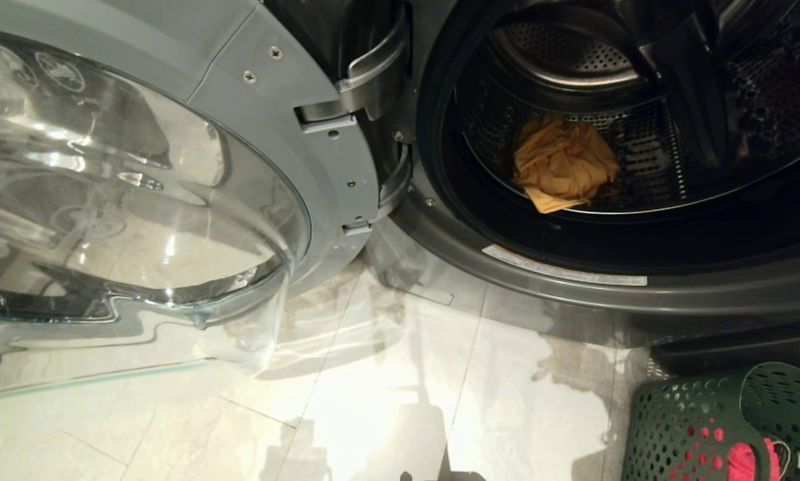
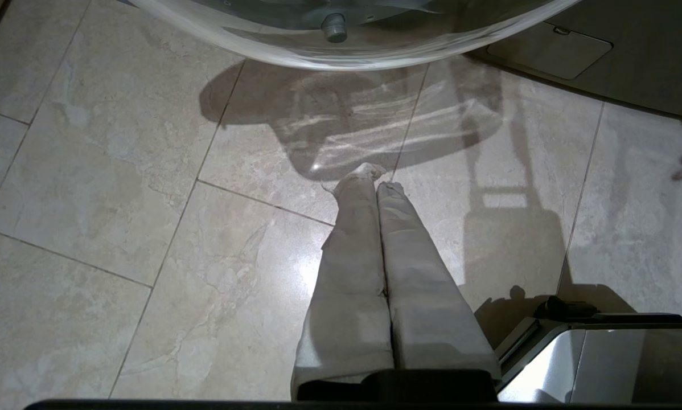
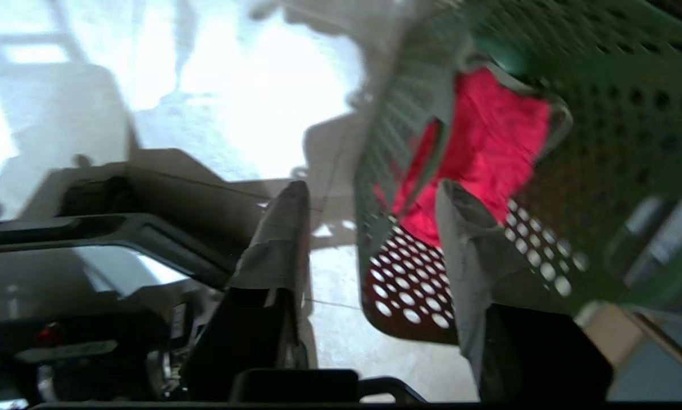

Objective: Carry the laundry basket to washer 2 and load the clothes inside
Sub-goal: Place the clothes into the washing machine

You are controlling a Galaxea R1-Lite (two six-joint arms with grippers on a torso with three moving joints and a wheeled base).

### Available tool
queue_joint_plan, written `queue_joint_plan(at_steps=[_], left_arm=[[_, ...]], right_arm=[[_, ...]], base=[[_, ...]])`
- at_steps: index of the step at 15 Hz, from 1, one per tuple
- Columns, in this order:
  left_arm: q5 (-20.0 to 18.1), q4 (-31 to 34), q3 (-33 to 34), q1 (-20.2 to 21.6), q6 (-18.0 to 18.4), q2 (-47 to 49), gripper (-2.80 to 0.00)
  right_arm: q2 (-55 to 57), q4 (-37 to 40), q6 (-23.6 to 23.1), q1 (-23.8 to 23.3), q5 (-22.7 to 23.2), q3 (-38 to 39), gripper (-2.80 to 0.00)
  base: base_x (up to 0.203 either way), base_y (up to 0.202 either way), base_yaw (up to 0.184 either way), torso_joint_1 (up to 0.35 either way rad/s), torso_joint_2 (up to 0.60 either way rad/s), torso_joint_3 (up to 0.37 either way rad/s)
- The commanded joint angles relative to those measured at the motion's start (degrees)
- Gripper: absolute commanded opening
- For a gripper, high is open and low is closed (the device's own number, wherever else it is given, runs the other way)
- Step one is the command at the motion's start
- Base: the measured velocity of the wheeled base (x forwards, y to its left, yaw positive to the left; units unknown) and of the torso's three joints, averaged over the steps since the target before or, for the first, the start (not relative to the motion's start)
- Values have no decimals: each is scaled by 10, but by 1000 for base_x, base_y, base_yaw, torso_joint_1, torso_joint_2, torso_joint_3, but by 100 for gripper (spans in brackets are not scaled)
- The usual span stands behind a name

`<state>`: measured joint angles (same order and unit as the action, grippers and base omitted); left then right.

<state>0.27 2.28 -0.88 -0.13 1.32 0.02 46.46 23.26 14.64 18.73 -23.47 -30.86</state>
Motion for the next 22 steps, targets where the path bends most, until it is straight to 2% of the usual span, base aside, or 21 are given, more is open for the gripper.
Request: queue_joint_plan(at_steps=[1,4,6,13,22], left_arm=[[0,0,0,0,0,0,-280],[0,0,0,0,0,0,-280],[0,1,0,0,0,0,-280],[0,0,0,0,0,0,-280],[0,0,0,0,0,0,-280]], right_arm=[[17,1,-3,-71,-13,28,-280],[33,0,-20,-163,-16,40,-280],[38,-1,-29,-198,-11,47,-280],[56,-3,-30,-248,-7,44,-280],[66,-36,-30,-260,13,50,-280]], base=[[0,0,0,0,0,0],[0,0,0,0,0,0],[0,0,0,0,0,0],[0,0,0,0,0,0],[2,7,-163,3,3,2]])
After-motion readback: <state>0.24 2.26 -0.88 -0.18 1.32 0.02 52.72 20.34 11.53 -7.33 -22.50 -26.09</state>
